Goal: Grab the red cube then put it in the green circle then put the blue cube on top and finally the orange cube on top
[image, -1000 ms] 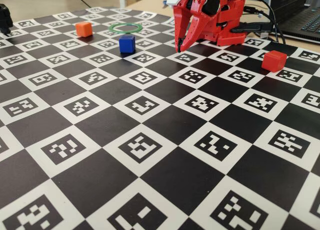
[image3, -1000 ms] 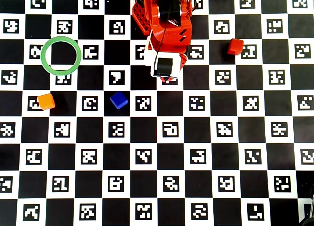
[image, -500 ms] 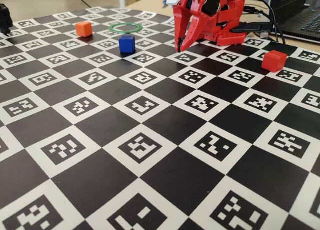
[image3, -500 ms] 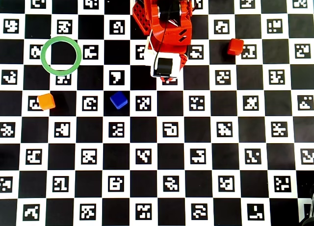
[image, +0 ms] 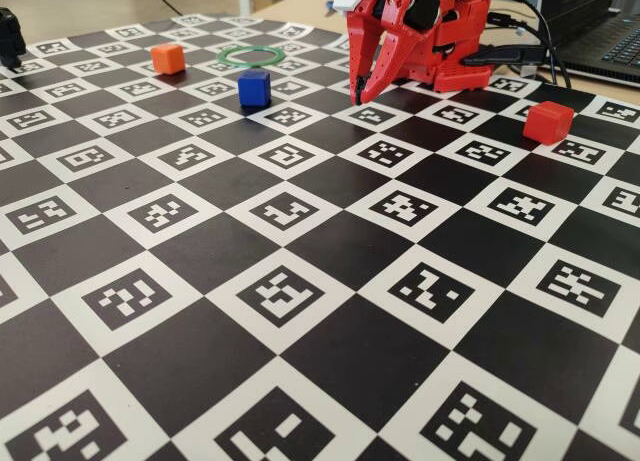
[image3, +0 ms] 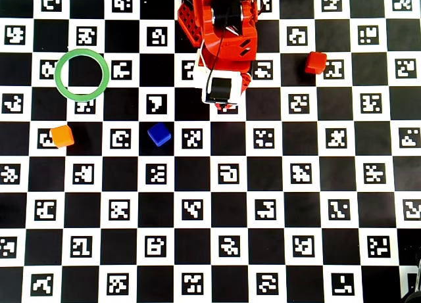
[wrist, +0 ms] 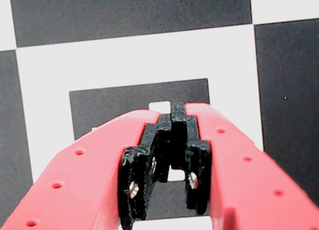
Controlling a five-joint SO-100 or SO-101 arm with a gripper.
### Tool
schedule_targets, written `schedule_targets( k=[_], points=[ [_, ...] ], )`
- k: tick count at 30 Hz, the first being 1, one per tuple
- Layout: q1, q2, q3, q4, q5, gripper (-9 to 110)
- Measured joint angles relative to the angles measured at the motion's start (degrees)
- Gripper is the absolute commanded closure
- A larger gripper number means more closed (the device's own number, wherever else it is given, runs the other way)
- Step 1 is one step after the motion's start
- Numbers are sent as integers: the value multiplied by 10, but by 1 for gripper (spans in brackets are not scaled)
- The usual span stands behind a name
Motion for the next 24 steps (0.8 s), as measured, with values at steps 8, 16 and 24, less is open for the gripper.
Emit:
schedule_targets(
  k=[8, 16, 24],
  points=[
    [0, 0, 0, 0, 0, 107],
    [-9, 0, 0, 0, 1, 107],
    [-11, -4, -1, -9, 26, 107]
  ],
)
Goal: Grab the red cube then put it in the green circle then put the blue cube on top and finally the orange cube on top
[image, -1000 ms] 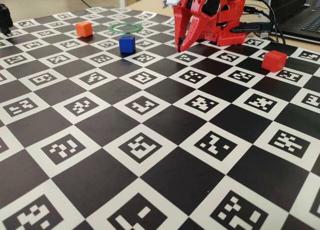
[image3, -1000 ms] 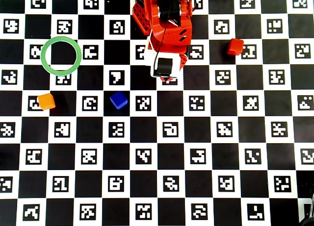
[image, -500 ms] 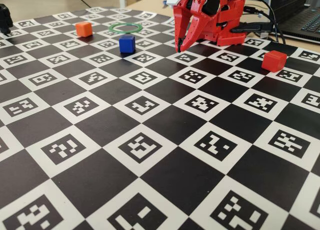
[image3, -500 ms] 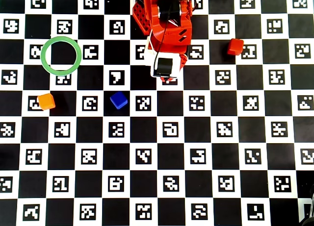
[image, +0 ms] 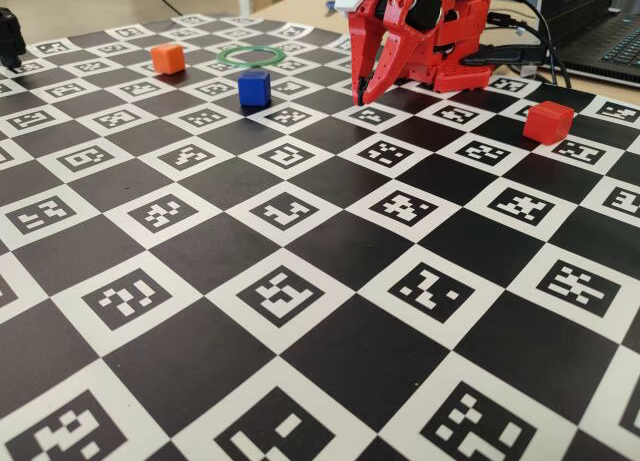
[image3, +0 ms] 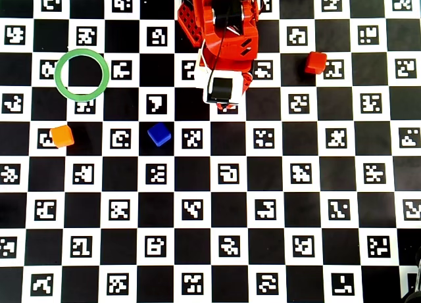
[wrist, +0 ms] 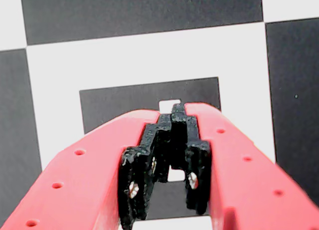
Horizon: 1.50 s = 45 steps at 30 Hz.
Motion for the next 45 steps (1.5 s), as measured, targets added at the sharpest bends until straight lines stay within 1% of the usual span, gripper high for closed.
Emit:
schedule_targets(
  k=[5, 9, 14, 18, 21, 24, 29, 33, 36, 38, 45],
  points=[
    [-5, -102, -42, -42, 90, 107],
    [-15, -223, -164, -35, 171, 107],
    [-32, -364, -371, 36, 265, 105],
    [-55, -454, -520, 109, 328, 101],
    [-88, -521, -623, 177, 370, 93],
    [-132, -583, -700, 233, 401, 92],
    [-221, -655, -766, 273, 446, 85],
    [-289, -687, -787, 276, 497, 76],
    [-331, -714, -798, 280, 552, 74],
    [-357, -734, -801, 280, 563, 69],
    [-454, -795, -801, 280, 563, 66]
  ],
)
